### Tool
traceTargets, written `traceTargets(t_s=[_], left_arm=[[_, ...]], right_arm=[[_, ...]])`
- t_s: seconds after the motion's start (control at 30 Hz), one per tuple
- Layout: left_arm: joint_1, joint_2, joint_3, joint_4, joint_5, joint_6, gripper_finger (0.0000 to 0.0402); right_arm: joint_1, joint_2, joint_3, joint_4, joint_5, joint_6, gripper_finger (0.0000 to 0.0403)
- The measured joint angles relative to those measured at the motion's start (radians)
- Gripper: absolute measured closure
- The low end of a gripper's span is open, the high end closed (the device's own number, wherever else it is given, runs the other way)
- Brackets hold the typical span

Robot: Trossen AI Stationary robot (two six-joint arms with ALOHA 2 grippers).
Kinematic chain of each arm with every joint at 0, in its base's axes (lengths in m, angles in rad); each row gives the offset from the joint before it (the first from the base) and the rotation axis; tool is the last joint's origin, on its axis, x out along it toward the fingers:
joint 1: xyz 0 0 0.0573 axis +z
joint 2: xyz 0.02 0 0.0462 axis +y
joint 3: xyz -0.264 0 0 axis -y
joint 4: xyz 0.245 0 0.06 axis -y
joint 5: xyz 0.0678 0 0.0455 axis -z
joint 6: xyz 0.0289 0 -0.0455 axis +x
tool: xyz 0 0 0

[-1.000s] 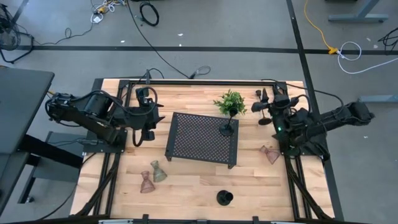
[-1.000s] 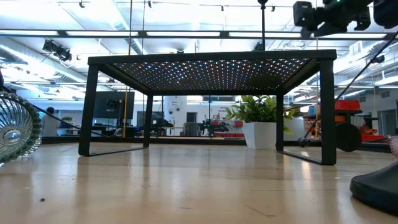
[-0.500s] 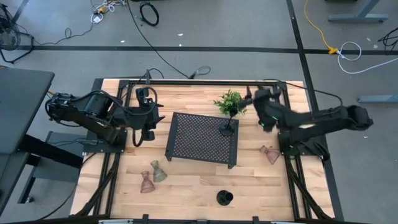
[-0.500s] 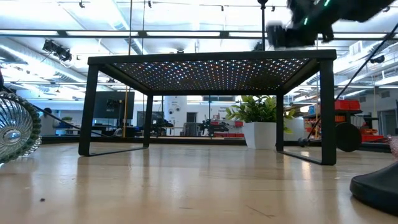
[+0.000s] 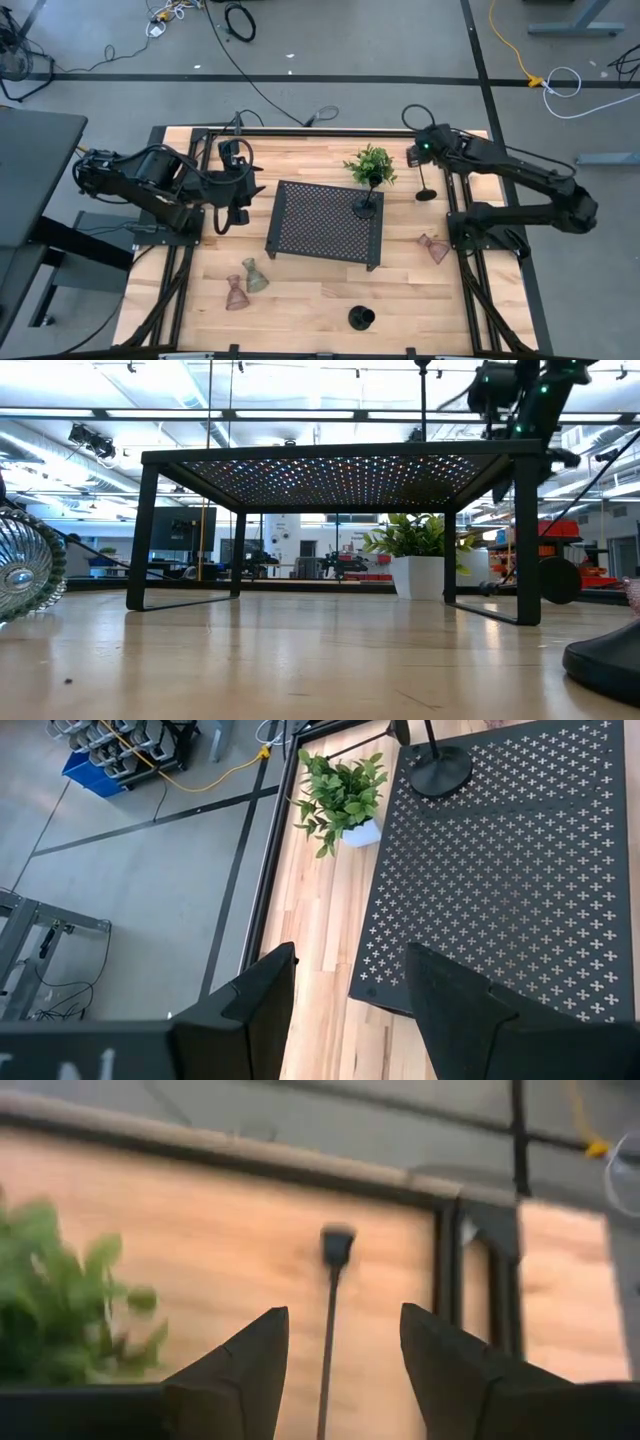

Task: Pick & Place candle stick holders
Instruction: Put the top black metal candle holder on the shelf

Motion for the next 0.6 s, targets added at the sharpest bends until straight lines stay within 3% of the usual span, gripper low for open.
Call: traceTargets(t_s=[0.27, 0.6], left_arm=[[0.0, 0.0, 0.0, 0.002, 0.003, -0.001, 0.0209], [0.0, 0.0, 0.0, 0.003, 0.008, -0.002, 0.0209]], right_arm=[[-0.075, 0.015, -0.146, 0.161, -0.19, -0.059, 0.0211], [-0.129, 0.101, -0.273, 0.277, -0.212, -0.063, 0.0211]])
